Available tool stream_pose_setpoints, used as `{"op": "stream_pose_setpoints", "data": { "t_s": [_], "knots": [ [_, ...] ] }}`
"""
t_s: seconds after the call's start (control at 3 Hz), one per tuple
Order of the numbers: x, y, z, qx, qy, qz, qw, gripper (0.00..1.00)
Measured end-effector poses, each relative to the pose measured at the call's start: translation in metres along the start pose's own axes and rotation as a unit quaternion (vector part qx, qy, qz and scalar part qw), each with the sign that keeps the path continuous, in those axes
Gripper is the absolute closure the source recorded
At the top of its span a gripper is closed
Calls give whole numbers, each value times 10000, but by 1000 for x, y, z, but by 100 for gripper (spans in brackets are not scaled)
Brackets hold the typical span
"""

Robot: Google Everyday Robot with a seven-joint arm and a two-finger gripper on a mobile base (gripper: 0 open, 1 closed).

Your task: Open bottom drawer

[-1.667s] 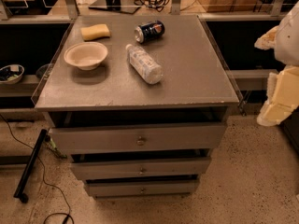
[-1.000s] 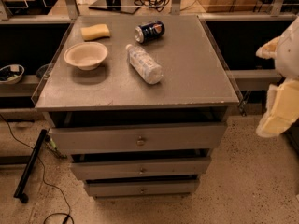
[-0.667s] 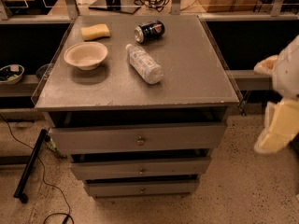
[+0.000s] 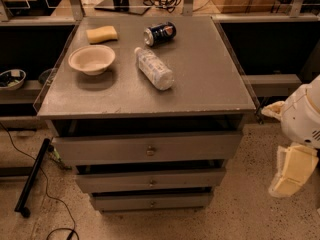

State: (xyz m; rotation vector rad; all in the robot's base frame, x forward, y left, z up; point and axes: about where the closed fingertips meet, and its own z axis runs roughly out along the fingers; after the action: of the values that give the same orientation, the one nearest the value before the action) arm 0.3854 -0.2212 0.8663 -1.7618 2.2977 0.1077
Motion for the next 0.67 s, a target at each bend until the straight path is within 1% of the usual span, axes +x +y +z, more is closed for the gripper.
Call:
{"op": "stream_pose_setpoints", "data": {
  "t_s": [0.33,0.67],
  "knots": [
    [0,0,0,0,0,0,10000,0],
    [-1,12,22,58,5,-19,10000,0]
  ]
}}
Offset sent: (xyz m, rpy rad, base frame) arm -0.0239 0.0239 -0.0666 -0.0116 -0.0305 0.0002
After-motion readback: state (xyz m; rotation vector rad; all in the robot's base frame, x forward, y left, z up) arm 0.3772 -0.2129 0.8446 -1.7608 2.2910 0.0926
